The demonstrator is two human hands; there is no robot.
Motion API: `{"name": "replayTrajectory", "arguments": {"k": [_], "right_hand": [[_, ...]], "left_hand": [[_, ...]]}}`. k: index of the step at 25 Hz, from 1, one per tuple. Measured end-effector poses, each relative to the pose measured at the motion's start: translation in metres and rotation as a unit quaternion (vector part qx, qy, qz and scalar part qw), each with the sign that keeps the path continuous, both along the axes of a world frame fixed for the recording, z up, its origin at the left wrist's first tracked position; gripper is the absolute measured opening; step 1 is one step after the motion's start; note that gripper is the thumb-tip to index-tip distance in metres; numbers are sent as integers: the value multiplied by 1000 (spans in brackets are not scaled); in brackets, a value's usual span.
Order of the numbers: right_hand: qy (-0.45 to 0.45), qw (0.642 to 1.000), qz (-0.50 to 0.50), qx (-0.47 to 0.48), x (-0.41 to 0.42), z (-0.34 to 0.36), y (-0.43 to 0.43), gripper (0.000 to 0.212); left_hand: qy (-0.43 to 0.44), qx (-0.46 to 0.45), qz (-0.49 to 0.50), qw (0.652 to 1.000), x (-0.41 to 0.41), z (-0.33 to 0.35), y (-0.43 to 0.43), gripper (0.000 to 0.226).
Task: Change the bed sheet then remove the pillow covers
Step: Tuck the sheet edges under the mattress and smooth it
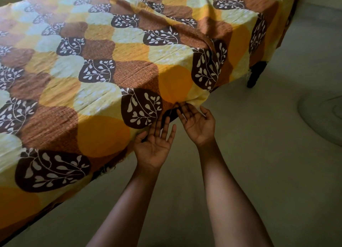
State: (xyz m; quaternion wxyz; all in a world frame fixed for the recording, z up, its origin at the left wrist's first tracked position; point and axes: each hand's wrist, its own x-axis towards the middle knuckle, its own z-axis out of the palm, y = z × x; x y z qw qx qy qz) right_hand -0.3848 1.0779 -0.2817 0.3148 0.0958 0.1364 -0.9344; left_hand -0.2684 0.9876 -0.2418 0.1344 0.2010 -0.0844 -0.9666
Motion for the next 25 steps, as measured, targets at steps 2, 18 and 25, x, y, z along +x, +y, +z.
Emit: {"name": "replayTrajectory", "arguments": {"k": [2,18,25], "right_hand": [[0,1000,-7,-10,0,4,-2,58],[-82,977,34,193,76,-13,-29,18],[-37,940,199,274,132,-17,-82,34]], "left_hand": [[12,9,2,1000,0,1,1,56],[-267,-170,-71,946,54,-25,-18,28],[-351,-125,118,920,135,-53,-75,52]]}}
